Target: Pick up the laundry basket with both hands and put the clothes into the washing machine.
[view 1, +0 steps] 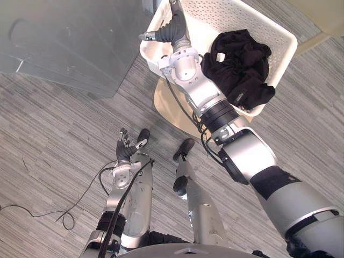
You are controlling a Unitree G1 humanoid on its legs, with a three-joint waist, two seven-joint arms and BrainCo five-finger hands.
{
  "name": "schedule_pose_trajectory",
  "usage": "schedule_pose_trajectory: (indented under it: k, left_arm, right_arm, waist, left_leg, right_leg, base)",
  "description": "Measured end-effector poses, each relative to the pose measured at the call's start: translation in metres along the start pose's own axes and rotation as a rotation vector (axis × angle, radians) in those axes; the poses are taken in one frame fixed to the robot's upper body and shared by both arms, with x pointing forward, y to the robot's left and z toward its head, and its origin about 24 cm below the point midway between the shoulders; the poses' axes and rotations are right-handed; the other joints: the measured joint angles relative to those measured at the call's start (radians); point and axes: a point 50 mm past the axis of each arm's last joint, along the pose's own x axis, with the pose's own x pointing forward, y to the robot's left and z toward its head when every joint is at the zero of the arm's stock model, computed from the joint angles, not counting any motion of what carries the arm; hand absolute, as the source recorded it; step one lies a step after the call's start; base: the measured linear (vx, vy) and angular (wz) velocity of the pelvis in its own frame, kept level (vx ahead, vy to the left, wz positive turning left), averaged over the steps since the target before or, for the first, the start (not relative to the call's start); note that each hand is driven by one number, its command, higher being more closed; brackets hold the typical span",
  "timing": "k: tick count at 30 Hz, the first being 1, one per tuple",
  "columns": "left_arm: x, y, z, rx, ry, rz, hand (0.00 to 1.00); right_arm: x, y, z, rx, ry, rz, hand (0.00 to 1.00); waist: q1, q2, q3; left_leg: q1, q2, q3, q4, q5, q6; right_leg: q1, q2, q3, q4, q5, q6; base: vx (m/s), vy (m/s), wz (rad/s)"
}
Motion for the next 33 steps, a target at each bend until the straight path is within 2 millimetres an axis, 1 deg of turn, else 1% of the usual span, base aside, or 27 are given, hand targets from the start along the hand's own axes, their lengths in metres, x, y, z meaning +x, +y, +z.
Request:
schedule_pose_trajectory:
  k: [2,5,7,8,10,11,13,14,15,16,18,19,20,22,24,25,29,31,33]
  left_arm:
    - [0.000,-0.002,0.000,0.001,0.001,-0.007,0.00]
    - [0.000,0.001,-0.001,0.014,0.012,-0.004,0.00]
    - [0.000,0.003,-0.004,0.032,0.029,-0.003,0.00]
    - [0.000,0.003,-0.005,0.035,0.030,-0.005,0.00]
    - [0.001,0.006,-0.007,0.049,0.039,-0.002,0.00]
    - [0.000,0.007,-0.009,0.055,0.046,-0.001,0.00]
    - [0.000,0.009,-0.012,0.078,0.058,-0.008,0.00]
    - [0.000,0.009,-0.013,0.080,0.060,-0.007,0.00]
    - [0.000,0.010,-0.013,0.086,0.060,-0.005,0.00]
    - [0.000,0.011,-0.013,0.089,0.059,-0.005,0.00]
    - [0.000,0.012,-0.013,0.093,0.059,-0.004,0.00]
    - [0.000,0.012,-0.013,0.094,0.061,-0.004,0.00]
    - [0.000,0.013,-0.016,0.100,0.070,-0.001,0.00]
    - [-0.001,0.013,-0.018,0.109,0.080,-0.005,0.00]
    - [-0.002,0.015,-0.021,0.127,0.087,-0.014,0.00]
    - [-0.002,0.015,-0.020,0.129,0.086,-0.014,0.00]
    - [-0.002,0.015,-0.021,0.135,0.084,-0.025,0.00]
    - [-0.003,0.013,-0.022,0.139,0.087,-0.040,0.00]
    - [-0.004,0.012,-0.022,0.146,0.086,-0.047,0.00]
  right_arm:
    - [0.001,-0.004,-0.005,0.042,0.036,-0.021,0.00]
    - [0.001,-0.009,-0.013,0.068,0.073,-0.037,0.00]
    - [0.000,-0.020,-0.030,0.044,0.138,-0.059,0.00]
    - [0.001,-0.025,-0.034,0.028,0.151,-0.067,0.00]
    - [0.003,-0.050,-0.046,-0.046,0.182,-0.114,0.00]
    - [0.003,-0.057,-0.049,-0.078,0.184,-0.125,0.00]
    - [0.004,-0.083,-0.056,-0.240,0.187,-0.172,0.00]
    - [0.004,-0.089,-0.056,-0.286,0.184,-0.182,0.00]
    - [0.005,-0.102,-0.057,-0.387,0.174,-0.203,0.00]
    - [0.005,-0.109,-0.057,-0.434,0.170,-0.214,0.00]
    - [0.003,-0.142,-0.062,-0.584,0.192,-0.262,0.00]
    - [0.001,-0.149,-0.064,-0.603,0.207,-0.274,0.00]
    - [-0.002,-0.165,-0.071,-0.644,0.247,-0.297,0.00]
    - [-0.005,-0.176,-0.076,-0.679,0.281,-0.306,0.00]
    - [-0.013,-0.181,-0.088,-0.719,0.336,-0.285,0.00]
    - [-0.017,-0.183,-0.096,-0.733,0.369,-0.260,0.00]
    - [-0.025,-0.187,-0.111,-0.777,0.450,-0.205,0.00]
    - [-0.036,-0.188,-0.126,-0.802,0.508,-0.166,0.00]
    - [-0.042,-0.189,-0.133,-0.814,0.543,-0.144,0.00]
  waist:
    - [0.004,-0.004,0.000]
    - [-0.006,-0.009,0.002]
    - [-0.021,-0.013,0.003]
    - [-0.023,-0.015,0.002]
    - [-0.030,-0.023,0.002]
    - [-0.034,-0.024,0.002]
    - [-0.048,-0.025,0.002]
    - [-0.052,-0.025,0.002]
    - [-0.061,-0.025,0.002]
    - [-0.064,-0.025,0.002]
    - [-0.066,-0.025,0.002]
    - [-0.067,-0.025,0.002]
    - [-0.069,-0.025,0.002]
    - [-0.071,-0.026,0.002]
    - [-0.075,-0.026,0.002]
    - [-0.074,-0.026,0.002]
    - [-0.071,-0.025,0.003]
    - [-0.061,-0.025,0.003]
    - [-0.055,-0.024,0.003]
  left_leg:
    - [0.016,-0.007,0.000,-0.030,0.018,0.000]
    - [0.026,-0.012,0.000,-0.051,0.032,-0.002]
    - [0.035,-0.013,-0.001,-0.049,0.033,-0.002]
    - [0.036,-0.014,0.000,-0.049,0.034,-0.002]
    - [0.037,-0.016,-0.001,-0.048,0.038,-0.002]
    - [0.038,-0.017,-0.001,-0.047,0.040,-0.002]
    - [0.039,-0.021,-0.001,-0.046,0.042,0.000]
    - [0.039,-0.022,0.000,-0.046,0.042,0.000]
    - [0.040,-0.024,0.001,-0.045,0.044,0.002]
    - [0.040,-0.025,0.001,-0.045,0.044,0.003]
    - [0.040,-0.030,0.004,-0.045,0.046,0.005]
    - [0.039,-0.031,0.006,-0.046,0.047,0.006]
    - [0.036,-0.033,0.010,-0.046,0.048,0.007]
    - [0.030,-0.034,0.016,-0.046,0.049,0.009]
    - [0.028,-0.035,0.021,-0.046,0.048,0.009]
    - [0.026,-0.036,0.023,-0.046,0.047,0.011]
    - [-0.005,-0.039,0.023,-0.034,0.045,0.015]
    - [-0.009,-0.042,0.023,-0.030,0.042,0.020]
    - [-0.011,-0.045,0.023,-0.029,0.040,0.024]
  right_leg:
    - [0.005,-0.009,0.002,0.000,-0.007,-0.008]
    - [0.006,-0.014,0.001,0.000,-0.008,-0.010]
    - [0.016,-0.014,0.001,0.000,-0.008,-0.010]
    - [0.016,-0.015,0.002,0.000,-0.008,-0.010]
    - [0.016,-0.016,0.003,0.000,-0.006,-0.012]
    - [0.016,-0.017,0.003,0.000,-0.005,-0.011]
    - [0.015,-0.021,0.008,0.005,-0.002,-0.013]
    - [0.015,-0.022,0.008,0.007,-0.002,-0.013]
    - [0.014,-0.025,0.010,0.009,-0.002,-0.013]
    - [0.014,-0.026,0.011,0.009,-0.005,-0.009]
    - [0.010,-0.031,0.018,0.009,-0.009,-0.003]
    - [0.009,-0.032,0.020,0.009,-0.009,-0.003]
    - [0.002,-0.034,0.026,0.011,-0.009,-0.003]
    - [-0.007,-0.038,0.030,0.015,-0.009,-0.003]
    - [-0.011,-0.040,0.033,0.015,-0.008,0.000]
    - [-0.013,-0.041,0.034,0.015,-0.008,0.000]
    - [-0.040,-0.044,0.034,0.018,-0.002,0.006]
    - [-0.041,-0.047,0.035,0.019,0.001,0.007]
    - [-0.043,-0.050,0.036,0.019,0.000,0.007]
  base:
    - [0.04,0.083,0.16]
    - [0.02,0.082,0.05]
    - [0.03,0.091,0.00]
    - [0.03,0.100,0.00]
    - [0.02,0.089,0.01]
    - [0.02,0.081,0.03]
    - [0.02,0.085,0.00]
    - [0.02,0.088,-0.01]
    - [0.02,0.070,0.00]
    - [0.02,0.082,-0.01]
    - [0.01,0.075,-0.02]
    - [0.02,0.087,-0.05]
    - [0.02,0.071,-0.06]
    - [0.02,0.065,-0.08]
    - [0.04,0.055,-0.06]
    - [0.05,0.053,-0.03]
    - [0.05,0.069,-0.01]
    - [0.05,0.071,0.03]
    - [0.05,0.069,0.02]
